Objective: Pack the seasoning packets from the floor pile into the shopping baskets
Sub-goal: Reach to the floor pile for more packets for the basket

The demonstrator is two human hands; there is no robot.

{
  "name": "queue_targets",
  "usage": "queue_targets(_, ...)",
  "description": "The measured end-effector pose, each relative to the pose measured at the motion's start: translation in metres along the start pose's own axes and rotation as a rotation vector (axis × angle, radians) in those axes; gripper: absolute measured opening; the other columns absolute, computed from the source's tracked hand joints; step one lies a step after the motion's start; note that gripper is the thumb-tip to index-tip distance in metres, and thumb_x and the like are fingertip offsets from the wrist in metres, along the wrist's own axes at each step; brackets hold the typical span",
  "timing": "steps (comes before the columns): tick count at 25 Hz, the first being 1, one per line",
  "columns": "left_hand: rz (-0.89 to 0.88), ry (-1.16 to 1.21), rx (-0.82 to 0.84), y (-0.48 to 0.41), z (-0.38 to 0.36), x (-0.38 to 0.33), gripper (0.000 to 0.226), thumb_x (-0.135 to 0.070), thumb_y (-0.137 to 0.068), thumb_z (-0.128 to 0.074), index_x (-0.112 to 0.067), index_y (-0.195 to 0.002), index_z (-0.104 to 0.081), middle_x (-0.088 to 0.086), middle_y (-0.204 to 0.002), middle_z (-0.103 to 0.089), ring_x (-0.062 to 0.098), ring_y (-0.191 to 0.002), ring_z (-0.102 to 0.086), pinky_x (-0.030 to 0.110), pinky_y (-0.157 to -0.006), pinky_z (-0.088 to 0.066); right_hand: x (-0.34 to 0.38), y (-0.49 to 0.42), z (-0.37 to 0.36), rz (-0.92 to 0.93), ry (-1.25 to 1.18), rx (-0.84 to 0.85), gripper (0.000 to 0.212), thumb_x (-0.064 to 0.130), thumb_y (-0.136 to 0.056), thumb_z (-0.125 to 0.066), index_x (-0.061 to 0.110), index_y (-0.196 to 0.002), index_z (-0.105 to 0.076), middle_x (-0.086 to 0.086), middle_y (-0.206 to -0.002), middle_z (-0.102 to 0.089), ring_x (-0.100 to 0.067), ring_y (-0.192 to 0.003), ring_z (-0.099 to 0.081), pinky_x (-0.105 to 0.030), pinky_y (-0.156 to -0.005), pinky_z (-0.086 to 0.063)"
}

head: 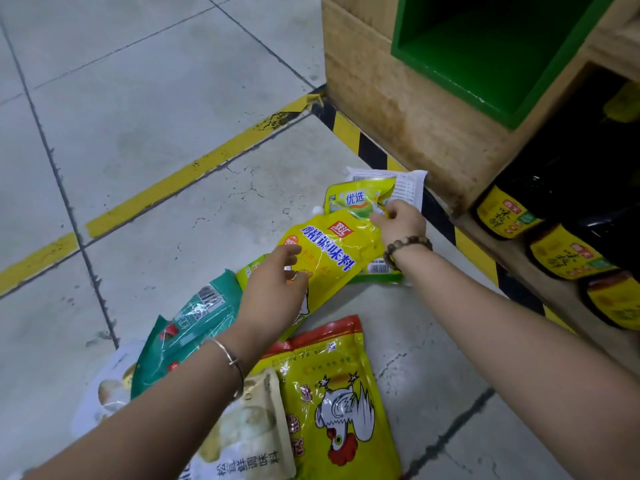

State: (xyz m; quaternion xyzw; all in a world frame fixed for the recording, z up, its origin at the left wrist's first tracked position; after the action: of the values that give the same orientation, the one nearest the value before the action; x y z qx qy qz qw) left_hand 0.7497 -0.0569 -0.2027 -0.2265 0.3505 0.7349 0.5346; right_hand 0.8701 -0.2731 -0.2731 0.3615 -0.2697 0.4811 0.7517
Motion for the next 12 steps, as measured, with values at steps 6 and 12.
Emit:
queue_targets(6, 0.117, 0.522, 0.042, 0.023, -0.019, -0.002, 0.032, -0.010, -0.091, -0.059, -0.026, -0.119, -0.051, -0.001, -0.115, -0.058, -0.003, -0.095, -0.055, 0.002, -0.062, -0.044, 0.025, 0.039, 0.100, 0.320, -0.251, -0.324, 0.012, 0.010, -0.081, -0.067, 0.006, -0.090, -0.061, 0.005, -0.074, -0.053, -0.007, -0.069, -0.049, -0.020, -0.062, -0.031)
queue_targets(12, 0.273, 0.835, 0.173, 0.050, -0.036, 0.003, 0.080, -0.051, -0.068, -0.063, -0.021, -0.139, -0.041, 0.000, -0.133, -0.055, 0.017, -0.117, -0.056, 0.036, -0.098, -0.044, 0.080, 0.092, 0.094, 0.349, -0.514, 0.146, 0.025, 0.001, -0.082, -0.064, 0.022, -0.075, -0.053, 0.008, -0.070, -0.059, 0.000, -0.067, -0.053, -0.021, -0.067, -0.044)
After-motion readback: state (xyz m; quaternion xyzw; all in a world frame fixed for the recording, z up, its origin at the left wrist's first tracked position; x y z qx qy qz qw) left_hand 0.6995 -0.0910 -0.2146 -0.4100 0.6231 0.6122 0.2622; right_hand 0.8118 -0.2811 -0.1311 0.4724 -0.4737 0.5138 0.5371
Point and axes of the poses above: each hand's wrist, its own y-axis away from the middle knuckle, its own z-axis out of the back of the hand, x = y × z, the point moved 8 cm from there along -y, towards the middle knuckle
